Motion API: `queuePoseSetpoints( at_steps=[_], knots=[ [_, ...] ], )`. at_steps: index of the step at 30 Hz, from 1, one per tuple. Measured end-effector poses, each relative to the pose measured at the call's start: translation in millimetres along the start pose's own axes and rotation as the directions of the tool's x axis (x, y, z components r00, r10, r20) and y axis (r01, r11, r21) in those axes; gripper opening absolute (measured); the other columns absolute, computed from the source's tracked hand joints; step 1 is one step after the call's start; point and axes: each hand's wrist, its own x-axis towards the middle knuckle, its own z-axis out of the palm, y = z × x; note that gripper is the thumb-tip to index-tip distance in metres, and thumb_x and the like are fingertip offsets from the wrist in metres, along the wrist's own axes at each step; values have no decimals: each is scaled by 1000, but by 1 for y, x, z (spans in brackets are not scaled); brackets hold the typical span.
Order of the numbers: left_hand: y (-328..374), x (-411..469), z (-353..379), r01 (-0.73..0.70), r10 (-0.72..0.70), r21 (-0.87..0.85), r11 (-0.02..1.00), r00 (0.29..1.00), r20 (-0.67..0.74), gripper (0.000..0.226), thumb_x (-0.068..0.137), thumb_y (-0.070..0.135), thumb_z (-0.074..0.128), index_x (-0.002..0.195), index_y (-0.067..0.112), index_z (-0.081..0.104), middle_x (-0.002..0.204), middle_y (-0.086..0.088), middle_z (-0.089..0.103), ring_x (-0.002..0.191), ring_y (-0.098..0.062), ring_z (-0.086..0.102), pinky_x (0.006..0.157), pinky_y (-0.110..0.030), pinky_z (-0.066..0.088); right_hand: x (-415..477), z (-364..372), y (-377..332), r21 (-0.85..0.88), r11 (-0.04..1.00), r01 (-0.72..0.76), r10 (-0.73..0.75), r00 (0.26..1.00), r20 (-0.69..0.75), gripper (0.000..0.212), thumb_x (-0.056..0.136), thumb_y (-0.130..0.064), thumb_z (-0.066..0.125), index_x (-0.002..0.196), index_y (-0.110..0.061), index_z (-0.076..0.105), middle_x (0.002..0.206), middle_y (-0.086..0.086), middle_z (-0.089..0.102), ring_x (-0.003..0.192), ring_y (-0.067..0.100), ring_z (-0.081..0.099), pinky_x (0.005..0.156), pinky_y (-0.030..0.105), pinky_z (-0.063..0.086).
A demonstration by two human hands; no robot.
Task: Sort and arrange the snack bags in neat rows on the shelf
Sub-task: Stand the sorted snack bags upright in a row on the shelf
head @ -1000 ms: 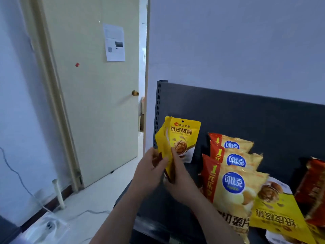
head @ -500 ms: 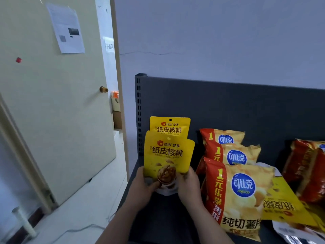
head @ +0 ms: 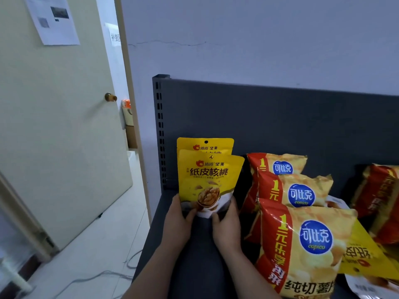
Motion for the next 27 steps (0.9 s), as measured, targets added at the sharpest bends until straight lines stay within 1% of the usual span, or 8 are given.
queuePoseSetpoints(
  at_steps=[4, 7, 10, 13, 19, 21, 25, 27],
  knots=[
    [-3, 5, 4, -39, 39, 9, 999, 999, -21, 41, 87, 11, 68, 120, 25, 47, 96, 17, 59, 88, 4, 55, 70, -12, 41, 3, 4, 3, -86, 996, 24, -25, 1000, -16, 75, 89, -13, 61, 152, -23, 21, 150, 0, 40, 135, 19, 41, 108, 38, 39],
    [-3, 5, 7, -46, 47, 16, 999, 998, -29, 45, 88, 16, 66, 128, 26, 47, 108, 12, 60, 95, -3, 56, 77, -24, 44, 4, 5, 5, -119, 993, 27, -30, 999, -20, 68, 91, -16, 59, 150, -21, 25, 147, 0, 43, 133, 19, 42, 104, 36, 41],
    [-5, 6, 8, -41, 42, 26, 999, 999, -29, 48, 88, 19, 66, 131, 26, 45, 114, 8, 60, 102, -8, 58, 82, -28, 49, 3, 6, 5, -127, 992, 18, -22, 999, -31, 63, 91, -18, 59, 147, -23, 29, 143, 0, 47, 129, 18, 46, 100, 34, 44],
    [-6, 5, 9, -18, 20, 58, 998, 999, -40, 47, 88, 20, 66, 130, 22, 45, 118, 3, 58, 107, -15, 56, 87, -37, 50, 1, 6, 2, -120, 993, 7, -13, 999, -52, 65, 91, -15, 61, 148, -21, 30, 146, 0, 45, 133, 18, 43, 103, 33, 41],
    [-5, 5, 10, 13, -6, 108, 994, 997, -72, 32, 87, 15, 67, 112, 19, 49, 105, 5, 52, 109, -22, 49, 84, -34, 44, 0, 5, 0, -97, 995, -8, 2, 998, -58, 64, 89, -14, 63, 145, -23, 32, 141, 0, 50, 129, 20, 47, 99, 35, 44],
    [-6, 5, 10, 22, -14, 112, 993, 998, -68, 33, 87, 15, 67, 114, 18, 49, 110, 1, 55, 110, -23, 49, 85, -36, 45, 0, 5, 0, -94, 996, -6, 0, 998, -59, 63, 89, -14, 63, 144, -24, 33, 139, 0, 52, 127, 21, 49, 97, 34, 45],
    [-5, 6, 11, 29, -23, 125, 992, 998, -50, 41, 89, 16, 66, 124, 16, 46, 116, -4, 56, 111, -22, 49, 84, -32, 42, -1, 4, -2, -102, 995, -9, 4, 999, -52, 61, 90, -13, 62, 143, -23, 34, 140, 0, 51, 128, 20, 48, 96, 31, 43],
    [-5, 5, 10, 17, -12, 127, 992, 999, -41, 47, 88, 17, 65, 130, 16, 43, 119, -5, 56, 113, -24, 49, 87, -36, 45, -2, 4, -3, -103, 995, -3, -3, 998, -55, 61, 89, -12, 62, 143, -22, 34, 140, 1, 50, 128, 20, 48, 96, 31, 43]
  ],
)
